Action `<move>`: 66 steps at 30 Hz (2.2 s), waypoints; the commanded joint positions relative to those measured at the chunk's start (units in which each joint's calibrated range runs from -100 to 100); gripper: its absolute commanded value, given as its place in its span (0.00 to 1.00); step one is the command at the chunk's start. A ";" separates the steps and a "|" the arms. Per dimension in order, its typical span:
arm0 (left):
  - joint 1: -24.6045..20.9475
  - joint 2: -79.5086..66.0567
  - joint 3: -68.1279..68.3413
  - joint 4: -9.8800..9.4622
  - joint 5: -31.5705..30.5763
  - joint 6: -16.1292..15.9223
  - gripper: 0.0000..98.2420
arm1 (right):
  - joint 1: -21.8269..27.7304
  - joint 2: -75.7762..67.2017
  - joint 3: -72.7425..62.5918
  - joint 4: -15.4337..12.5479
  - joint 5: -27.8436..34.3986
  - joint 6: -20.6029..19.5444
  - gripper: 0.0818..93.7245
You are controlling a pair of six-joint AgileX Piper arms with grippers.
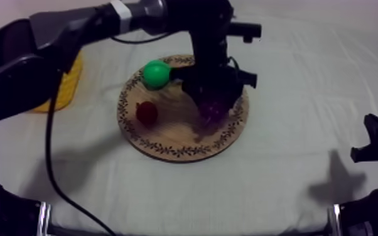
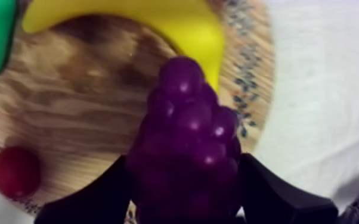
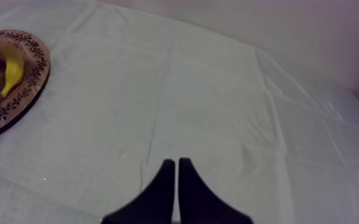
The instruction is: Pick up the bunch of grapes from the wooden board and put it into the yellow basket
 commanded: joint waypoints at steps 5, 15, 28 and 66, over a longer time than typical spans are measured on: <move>-0.12 -8.10 0.74 -0.33 0.84 -0.44 0.56 | -0.02 0.00 -0.04 0.03 0.02 0.00 0.00; -1.34 -17.11 4.59 -0.68 1.66 -1.11 0.56 | -0.02 0.00 -0.04 0.03 0.02 0.00 0.00; -9.17 -25.83 14.22 -3.39 1.71 -4.23 0.57 | -0.02 0.00 -0.04 0.03 0.02 0.00 0.00; -36.39 -32.48 25.45 -7.76 1.56 -13.78 0.58 | -0.02 0.00 -0.04 0.03 0.02 0.00 0.00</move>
